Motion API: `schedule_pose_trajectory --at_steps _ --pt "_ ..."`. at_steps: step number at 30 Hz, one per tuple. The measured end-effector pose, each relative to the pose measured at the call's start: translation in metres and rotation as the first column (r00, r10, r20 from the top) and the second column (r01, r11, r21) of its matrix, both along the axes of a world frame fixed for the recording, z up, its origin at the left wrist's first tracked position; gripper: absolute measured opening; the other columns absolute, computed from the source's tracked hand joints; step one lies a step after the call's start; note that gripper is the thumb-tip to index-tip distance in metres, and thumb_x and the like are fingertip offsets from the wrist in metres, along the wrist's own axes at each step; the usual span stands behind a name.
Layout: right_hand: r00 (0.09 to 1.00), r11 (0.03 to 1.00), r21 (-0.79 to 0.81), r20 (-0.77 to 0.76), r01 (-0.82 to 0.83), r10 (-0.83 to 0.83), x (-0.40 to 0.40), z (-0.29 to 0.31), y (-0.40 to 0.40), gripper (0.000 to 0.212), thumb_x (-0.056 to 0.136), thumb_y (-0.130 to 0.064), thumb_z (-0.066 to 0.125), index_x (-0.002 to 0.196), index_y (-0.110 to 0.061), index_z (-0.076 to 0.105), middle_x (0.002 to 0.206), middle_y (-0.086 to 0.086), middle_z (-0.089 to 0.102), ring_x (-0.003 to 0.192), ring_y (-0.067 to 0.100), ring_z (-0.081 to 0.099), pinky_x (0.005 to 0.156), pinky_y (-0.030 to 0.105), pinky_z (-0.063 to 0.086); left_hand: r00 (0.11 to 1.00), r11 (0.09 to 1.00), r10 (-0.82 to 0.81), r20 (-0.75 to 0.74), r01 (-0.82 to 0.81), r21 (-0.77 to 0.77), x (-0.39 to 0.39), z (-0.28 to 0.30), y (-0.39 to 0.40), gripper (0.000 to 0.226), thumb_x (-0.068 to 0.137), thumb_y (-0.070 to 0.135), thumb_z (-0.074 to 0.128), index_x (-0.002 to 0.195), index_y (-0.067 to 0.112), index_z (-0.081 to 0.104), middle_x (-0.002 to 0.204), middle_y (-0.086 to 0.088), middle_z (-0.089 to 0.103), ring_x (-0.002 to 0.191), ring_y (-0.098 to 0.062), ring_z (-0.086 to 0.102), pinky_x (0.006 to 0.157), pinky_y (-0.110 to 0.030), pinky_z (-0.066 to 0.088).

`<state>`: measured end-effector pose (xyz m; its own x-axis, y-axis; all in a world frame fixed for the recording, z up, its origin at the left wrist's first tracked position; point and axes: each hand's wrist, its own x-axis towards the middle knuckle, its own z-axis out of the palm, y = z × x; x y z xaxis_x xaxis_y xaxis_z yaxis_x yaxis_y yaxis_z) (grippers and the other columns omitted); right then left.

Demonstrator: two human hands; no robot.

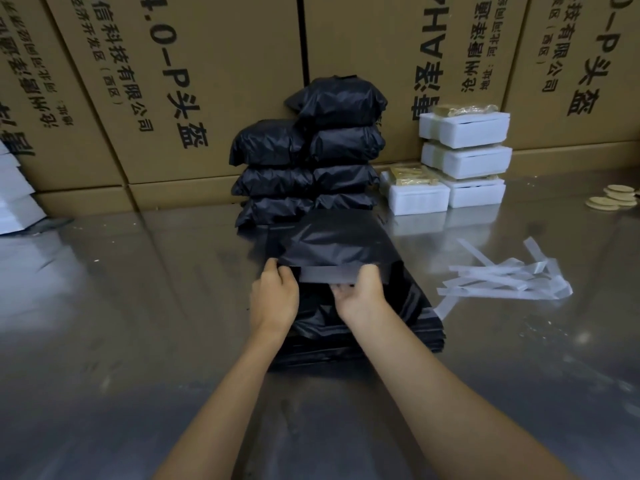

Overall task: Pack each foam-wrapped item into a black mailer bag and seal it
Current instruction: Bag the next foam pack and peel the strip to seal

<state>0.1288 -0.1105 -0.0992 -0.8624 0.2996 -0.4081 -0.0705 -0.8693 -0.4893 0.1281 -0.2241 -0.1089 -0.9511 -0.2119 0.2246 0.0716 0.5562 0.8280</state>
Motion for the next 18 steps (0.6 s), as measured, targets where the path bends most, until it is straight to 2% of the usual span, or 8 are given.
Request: schedule_pose_trajectory --at_steps 2,5,6,9,11,14,16,18 --pt "1.000 1.000 -0.004 0.010 0.000 0.000 -0.015 -0.004 0.009 0.037 0.107 -0.013 0.042 0.143 -0.011 0.049 0.138 0.013 0.057 0.124 0.034 0.055 0.108 0.043 0.045 0.998 0.998 -0.051 -0.024 0.049 -0.043 0.004 -0.003 -0.003 0.031 0.105 0.022 0.032 0.116 0.008 0.057 0.095 -0.013 0.065 0.084 -0.031 0.059 0.069 -0.037 0.042" --pt "0.996 0.991 0.105 0.035 -0.088 0.085 -0.026 -0.017 0.018 0.039 0.110 -0.019 0.037 0.146 -0.009 0.045 0.151 0.013 0.047 0.137 0.033 0.046 0.118 0.043 0.034 0.994 0.992 -0.085 -0.063 0.079 -0.100 0.010 -0.007 -0.003 0.024 0.104 0.019 0.034 0.096 0.009 0.054 0.075 -0.009 0.060 0.069 -0.027 0.056 0.063 -0.043 0.043" --pt "0.992 0.984 0.124 0.039 -0.127 0.123 -0.027 -0.018 0.020 0.039 0.110 -0.016 0.034 0.146 -0.004 0.043 0.153 0.017 0.043 0.139 0.035 0.043 0.119 0.042 0.032 0.995 0.990 -0.083 -0.064 0.075 -0.121 0.010 -0.009 -0.001 0.024 0.104 0.020 0.034 0.099 0.008 0.055 0.075 -0.007 0.060 0.068 -0.024 0.055 0.063 -0.043 0.043" --pt "0.978 0.956 0.214 0.104 -0.202 0.183 -0.036 -0.027 0.031 0.043 0.111 -0.008 0.021 0.152 0.002 0.027 0.161 0.021 0.029 0.144 0.033 0.034 0.120 0.038 0.025 0.998 0.983 -0.063 -0.020 0.059 -0.173 0.010 -0.017 0.000 0.039 0.105 0.024 0.033 0.138 0.010 0.049 0.091 0.001 0.057 0.079 -0.016 0.047 0.072 -0.032 0.036" --pt "0.955 0.893 0.339 0.124 -0.297 0.270 -0.035 -0.027 0.041 0.046 0.112 -0.012 0.018 0.155 0.002 0.020 0.161 0.020 0.027 0.140 0.031 0.037 0.113 0.038 0.029 0.999 0.983 -0.055 -0.004 0.053 -0.176 0.011 -0.023 -0.001 0.043 0.106 0.025 0.032 0.145 0.012 0.044 0.095 0.000 0.056 0.081 -0.015 0.044 0.074 -0.030 0.034" --pt "0.922 0.833 0.397 0.200 -0.386 0.332 -0.036 -0.026 0.062 0.039 0.109 -0.019 0.040 0.141 0.002 0.046 0.148 0.024 0.047 0.135 0.042 0.046 0.098 0.049 0.041 0.997 0.980 -0.075 0.000 0.074 -0.183 0.014 -0.030 -0.002 0.039 0.105 0.023 0.032 0.135 0.007 0.050 0.085 -0.002 0.061 0.075 -0.021 0.052 0.067 -0.033 0.036" --pt "0.862 0.739 0.445 0.300 -0.505 0.409 -0.033 -0.019 0.074 0.038 0.109 -0.025 0.037 0.110 0.005 0.061 0.137 0.029 0.056 0.124 0.046 0.055 0.091 0.050 0.047 0.997 0.977 -0.081 -0.003 0.079 -0.198 0.015 -0.031 -0.001 0.034 0.105 0.021 0.032 0.127 0.004 0.052 0.074 -0.005 0.058 0.069 -0.025 0.054 0.061 -0.035 0.033" --pt "0.830 0.676 0.482 0.351 -0.557 0.434 -0.031 -0.014 0.083 0.043 0.109 -0.030 0.034 0.106 0.004 0.061 0.124 0.025 0.064 0.113 0.043 0.062 0.086 0.048 0.051 0.996 0.966 -0.092 -0.020 0.085 -0.246 0.016 -0.032 0.001 0.030 0.104 0.020 0.033 0.121 0.005 0.053 0.070 -0.005 0.056 0.064 -0.025 0.053 0.058 -0.036 0.033"
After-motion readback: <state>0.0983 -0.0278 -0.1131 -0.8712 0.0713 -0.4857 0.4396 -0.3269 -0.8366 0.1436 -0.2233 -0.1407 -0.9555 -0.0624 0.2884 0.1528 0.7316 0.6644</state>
